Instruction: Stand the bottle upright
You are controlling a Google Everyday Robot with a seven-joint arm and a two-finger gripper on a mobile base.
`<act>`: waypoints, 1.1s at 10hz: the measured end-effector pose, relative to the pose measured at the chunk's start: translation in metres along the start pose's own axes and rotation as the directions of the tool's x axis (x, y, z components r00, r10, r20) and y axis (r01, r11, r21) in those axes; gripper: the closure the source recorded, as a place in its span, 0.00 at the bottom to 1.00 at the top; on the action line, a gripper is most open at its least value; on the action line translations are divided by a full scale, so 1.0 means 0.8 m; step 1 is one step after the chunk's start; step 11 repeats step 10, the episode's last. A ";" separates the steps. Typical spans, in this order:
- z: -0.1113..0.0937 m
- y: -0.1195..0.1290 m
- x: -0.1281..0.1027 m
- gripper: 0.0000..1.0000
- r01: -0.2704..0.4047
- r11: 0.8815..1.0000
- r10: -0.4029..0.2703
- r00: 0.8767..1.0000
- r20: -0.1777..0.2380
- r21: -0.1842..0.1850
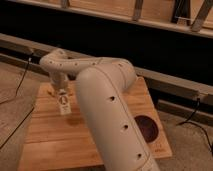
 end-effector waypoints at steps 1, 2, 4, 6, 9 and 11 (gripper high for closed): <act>-0.013 0.001 -0.002 1.00 0.020 1.000 -0.020 0.999 0.044 -0.017; -0.024 0.003 -0.004 1.00 0.045 0.999 -0.043 0.996 0.080 -0.029; -0.046 0.003 -0.006 1.00 0.097 0.994 -0.090 0.985 0.148 -0.044; -0.063 0.003 -0.005 1.00 0.158 0.986 -0.143 0.968 0.207 -0.056; -0.080 0.011 -0.002 1.00 0.268 0.957 -0.227 0.928 0.296 -0.106; -0.084 0.015 -0.001 1.00 0.310 0.941 -0.253 0.911 0.326 -0.135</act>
